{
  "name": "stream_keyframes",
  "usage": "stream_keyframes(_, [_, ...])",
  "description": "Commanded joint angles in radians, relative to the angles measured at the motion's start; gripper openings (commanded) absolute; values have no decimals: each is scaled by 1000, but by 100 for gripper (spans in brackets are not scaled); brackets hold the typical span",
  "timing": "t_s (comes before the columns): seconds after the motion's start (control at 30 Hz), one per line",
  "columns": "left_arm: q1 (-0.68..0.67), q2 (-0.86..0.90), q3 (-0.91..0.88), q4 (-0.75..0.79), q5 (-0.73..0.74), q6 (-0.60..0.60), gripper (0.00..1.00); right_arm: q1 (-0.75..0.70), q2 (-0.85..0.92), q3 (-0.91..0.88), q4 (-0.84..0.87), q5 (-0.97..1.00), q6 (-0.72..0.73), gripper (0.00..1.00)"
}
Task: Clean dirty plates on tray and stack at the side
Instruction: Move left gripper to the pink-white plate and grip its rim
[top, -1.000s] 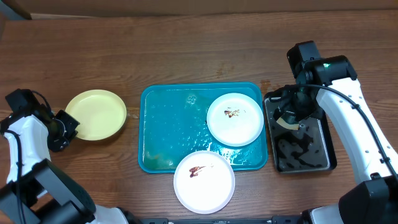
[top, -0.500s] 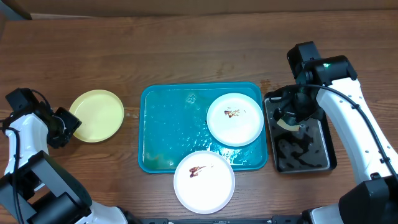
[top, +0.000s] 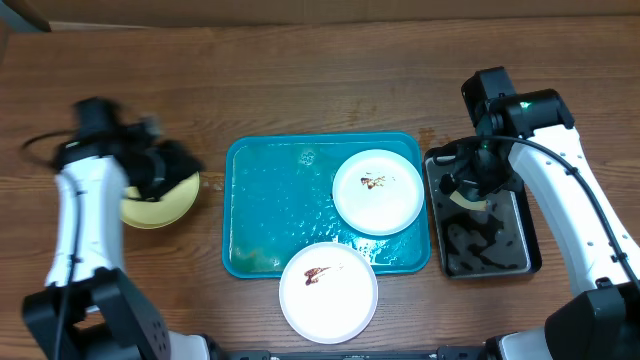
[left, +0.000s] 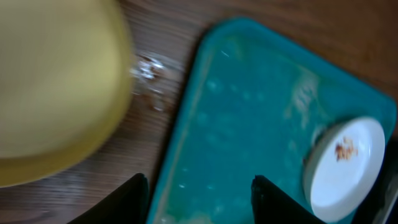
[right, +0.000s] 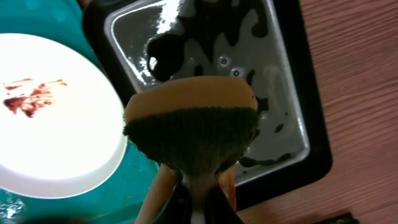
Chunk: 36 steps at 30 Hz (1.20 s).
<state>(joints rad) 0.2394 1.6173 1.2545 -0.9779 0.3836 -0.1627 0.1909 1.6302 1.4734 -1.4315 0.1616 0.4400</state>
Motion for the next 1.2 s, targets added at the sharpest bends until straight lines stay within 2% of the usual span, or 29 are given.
stream_keyframes(0.0, [-163,-14,8,-33,-45,149,57,-31,-3,18,0,47,-3,4])
stream_keyframes(0.17, [-431,23,-23,-75,-220,167,58,-103,-3,18,7,40,-3,4])
stream_keyframes(0.3, [-573,60,-61,-81,-238,167,57,-129,-3,18,4,40,-3,4])
stream_keyframes(0.6, [-746,145,-122,-57,-256,155,58,-133,-3,18,5,40,-3,4])
stream_keyframes(0.73, [-760,185,-134,-44,-337,121,49,-133,-3,18,5,40,-3,4])
stream_keyframes(0.83, [-756,203,-134,-38,-343,115,40,-133,-3,18,4,40,-3,4])
stream_keyframes(0.97, [-755,208,-134,-35,-350,114,40,-133,-3,18,4,40,-3,4])
stream_keyframes(1.0, [-755,208,-134,-35,-350,114,37,-133,-3,18,4,40,-3,4])
stream_keyframes(1.07, [-755,208,-134,-34,-358,115,26,-133,-3,18,4,39,-3,4])
stream_keyframes(1.13, [-754,208,-134,-30,-387,114,11,-133,-3,18,4,40,-3,4])
stream_keyframes(1.17, [-753,208,-134,-26,-397,114,9,-133,-3,18,3,40,-3,4])
